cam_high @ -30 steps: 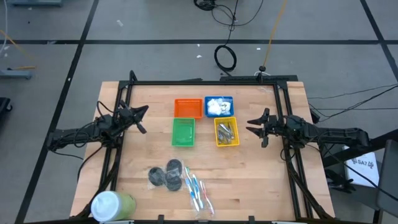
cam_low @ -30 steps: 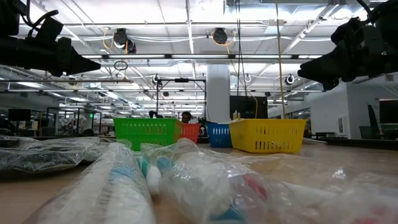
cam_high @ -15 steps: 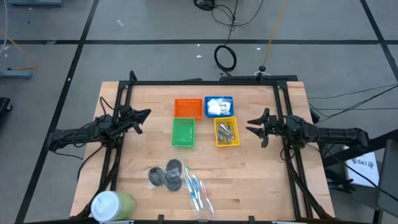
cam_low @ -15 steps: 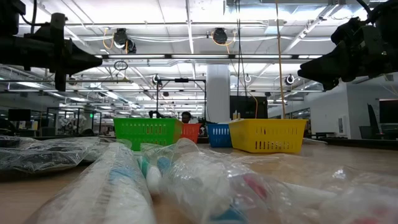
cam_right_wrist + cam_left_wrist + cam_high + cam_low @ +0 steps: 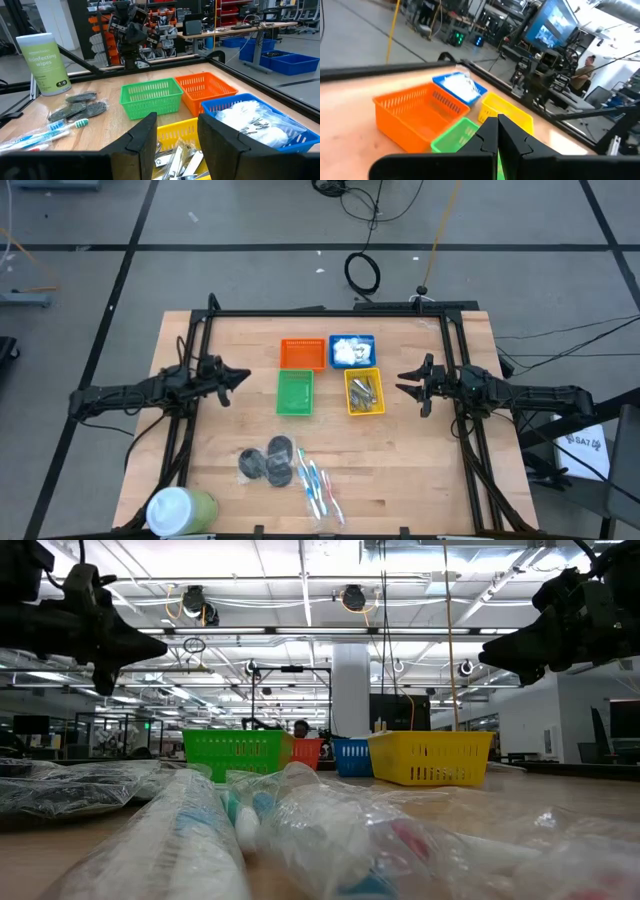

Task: Pick & Place Travel size toiletries
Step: Put the black hairbrush into the orange bin

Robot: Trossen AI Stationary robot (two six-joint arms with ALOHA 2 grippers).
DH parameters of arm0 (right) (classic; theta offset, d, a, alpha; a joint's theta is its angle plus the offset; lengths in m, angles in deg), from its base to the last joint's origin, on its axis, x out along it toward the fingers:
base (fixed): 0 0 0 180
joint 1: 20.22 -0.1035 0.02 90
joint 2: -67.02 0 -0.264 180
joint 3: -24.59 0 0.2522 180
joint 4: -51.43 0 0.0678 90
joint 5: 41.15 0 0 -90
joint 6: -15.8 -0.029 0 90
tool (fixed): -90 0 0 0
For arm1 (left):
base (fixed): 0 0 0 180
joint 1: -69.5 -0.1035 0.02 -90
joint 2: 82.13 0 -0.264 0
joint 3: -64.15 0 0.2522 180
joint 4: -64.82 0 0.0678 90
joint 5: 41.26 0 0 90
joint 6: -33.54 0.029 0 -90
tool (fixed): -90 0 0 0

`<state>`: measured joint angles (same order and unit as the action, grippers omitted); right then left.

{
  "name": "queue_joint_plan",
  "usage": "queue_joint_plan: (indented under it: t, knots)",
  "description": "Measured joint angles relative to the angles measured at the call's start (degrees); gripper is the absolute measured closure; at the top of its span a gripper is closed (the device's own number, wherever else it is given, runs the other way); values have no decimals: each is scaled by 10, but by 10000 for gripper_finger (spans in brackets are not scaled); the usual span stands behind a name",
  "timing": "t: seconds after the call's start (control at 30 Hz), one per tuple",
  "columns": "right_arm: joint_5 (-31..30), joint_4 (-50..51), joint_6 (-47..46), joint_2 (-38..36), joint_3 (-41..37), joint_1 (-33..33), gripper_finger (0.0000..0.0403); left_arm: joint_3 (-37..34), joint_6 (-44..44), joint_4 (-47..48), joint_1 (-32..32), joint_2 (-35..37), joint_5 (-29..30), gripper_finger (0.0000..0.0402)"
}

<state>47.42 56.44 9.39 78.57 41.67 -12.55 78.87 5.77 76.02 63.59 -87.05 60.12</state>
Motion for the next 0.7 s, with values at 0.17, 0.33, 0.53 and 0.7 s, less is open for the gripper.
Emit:
queue_joint_plan:
  t: [0.17,0.33,0.53,0.7]
  knots:
    - [0,0,0,0,0,0,273,-1,-24,-7,1,-28,-82,401]
    - [0,0,0,0,0,0,273,-2,-32,-91,14,-60,-128,401]
    - [0,0,0,0,0,0,273,0,-48,-257,65,-122,-129,376]
    - [0,0,0,0,0,0,273,44,4,-324,133,-210,-111,306]
